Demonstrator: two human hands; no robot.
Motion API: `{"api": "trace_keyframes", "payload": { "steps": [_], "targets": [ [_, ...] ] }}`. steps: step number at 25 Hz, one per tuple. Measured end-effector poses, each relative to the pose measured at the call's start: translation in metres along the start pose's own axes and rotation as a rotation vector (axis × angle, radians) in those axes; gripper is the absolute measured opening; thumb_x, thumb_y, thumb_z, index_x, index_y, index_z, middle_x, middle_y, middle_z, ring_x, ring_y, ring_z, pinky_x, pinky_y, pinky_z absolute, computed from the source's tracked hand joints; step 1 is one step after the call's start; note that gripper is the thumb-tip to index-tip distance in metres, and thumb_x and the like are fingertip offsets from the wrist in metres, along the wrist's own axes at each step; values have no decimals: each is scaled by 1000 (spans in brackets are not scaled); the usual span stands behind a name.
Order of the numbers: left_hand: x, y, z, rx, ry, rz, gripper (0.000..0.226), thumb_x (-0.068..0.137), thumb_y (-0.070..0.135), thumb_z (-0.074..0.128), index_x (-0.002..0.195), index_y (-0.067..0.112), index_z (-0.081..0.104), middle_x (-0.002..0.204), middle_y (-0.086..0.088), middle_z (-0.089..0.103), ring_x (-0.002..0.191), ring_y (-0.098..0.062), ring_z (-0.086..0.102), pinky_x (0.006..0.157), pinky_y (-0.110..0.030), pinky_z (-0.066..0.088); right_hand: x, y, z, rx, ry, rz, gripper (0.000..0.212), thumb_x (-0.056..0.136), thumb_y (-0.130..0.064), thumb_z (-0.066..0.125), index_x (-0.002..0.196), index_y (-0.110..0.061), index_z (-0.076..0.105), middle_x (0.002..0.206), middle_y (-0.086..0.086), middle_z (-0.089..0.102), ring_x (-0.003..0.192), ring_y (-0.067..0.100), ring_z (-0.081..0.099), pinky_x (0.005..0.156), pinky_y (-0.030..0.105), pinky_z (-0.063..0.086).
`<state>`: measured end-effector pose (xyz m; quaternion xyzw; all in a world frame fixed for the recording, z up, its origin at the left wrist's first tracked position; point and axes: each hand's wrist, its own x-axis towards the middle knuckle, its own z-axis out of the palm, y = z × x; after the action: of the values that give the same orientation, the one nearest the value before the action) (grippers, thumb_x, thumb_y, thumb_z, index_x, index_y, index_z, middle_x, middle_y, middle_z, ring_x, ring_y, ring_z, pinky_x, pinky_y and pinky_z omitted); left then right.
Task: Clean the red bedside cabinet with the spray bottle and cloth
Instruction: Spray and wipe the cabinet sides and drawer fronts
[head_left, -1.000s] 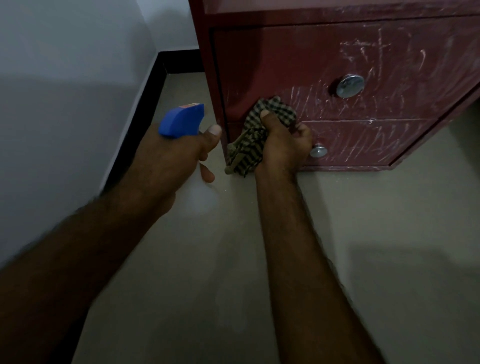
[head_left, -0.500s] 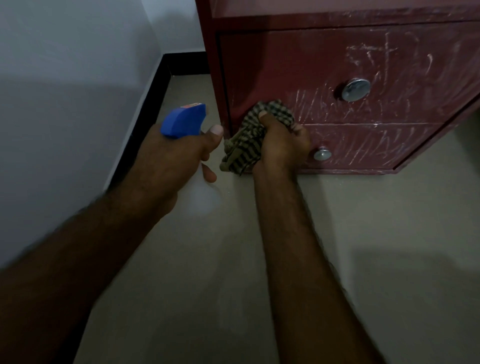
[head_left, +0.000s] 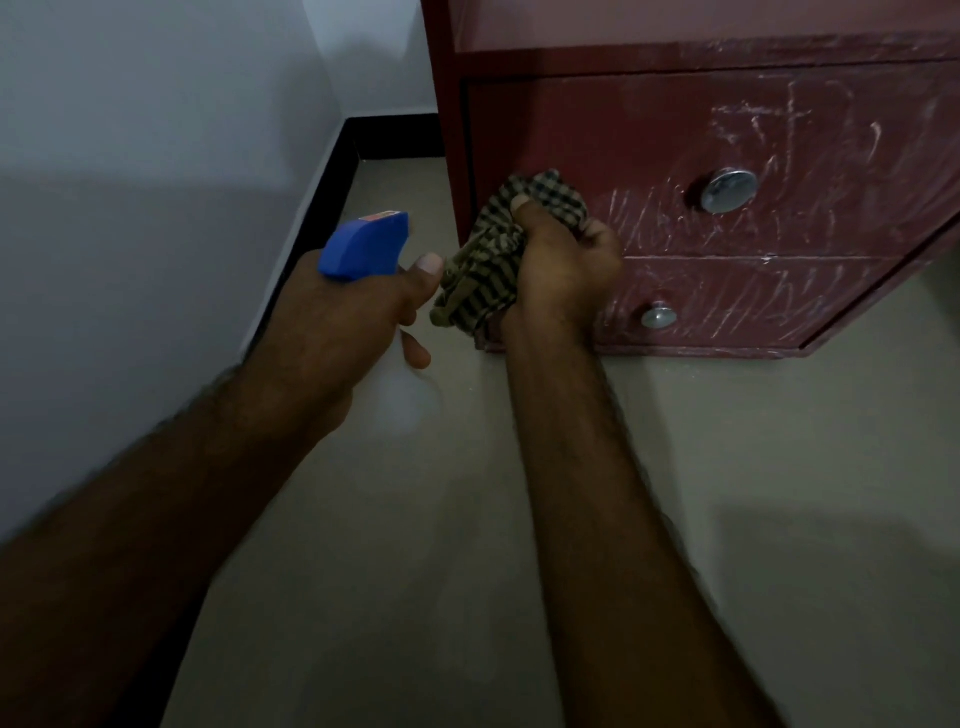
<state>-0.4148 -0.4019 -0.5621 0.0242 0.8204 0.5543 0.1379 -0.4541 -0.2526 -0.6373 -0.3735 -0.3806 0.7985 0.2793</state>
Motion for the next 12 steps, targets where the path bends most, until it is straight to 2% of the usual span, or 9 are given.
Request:
{"api": "trace_keyframes", "payload": {
  "steps": [3, 6, 12],
  "targets": [
    [-2, 2, -3, 10, 26, -1, 20, 91, 39, 68, 89, 39, 48, 100, -9, 66, 72, -25, 69, 92, -57, 55, 0, 5, 0, -26, 1, -29, 45, 71, -17, 94, 106, -16, 66, 100, 6, 77, 85, 27, 78, 65, 49, 66],
    [-3, 3, -7, -2, 30, 5, 20, 90, 40, 70, 90, 38, 50, 98, -9, 67, 70, -25, 70, 93, -57, 55, -4, 21, -5, -66, 48, 41, 41, 71, -13, 94, 102, -12, 67, 96, 9, 77, 81, 28, 78, 62, 52, 66],
    [-4, 2, -12, -7, 23, 10, 19, 91, 39, 69, 95, 35, 50, 100, -10, 66, 74, -28, 70, 90, -59, 56, -8, 10, 9, -99, 13, -49, 43, 72, -22, 94, 105, -16, 67, 96, 1, 76, 80, 20, 77, 63, 42, 67]
  ]
}}
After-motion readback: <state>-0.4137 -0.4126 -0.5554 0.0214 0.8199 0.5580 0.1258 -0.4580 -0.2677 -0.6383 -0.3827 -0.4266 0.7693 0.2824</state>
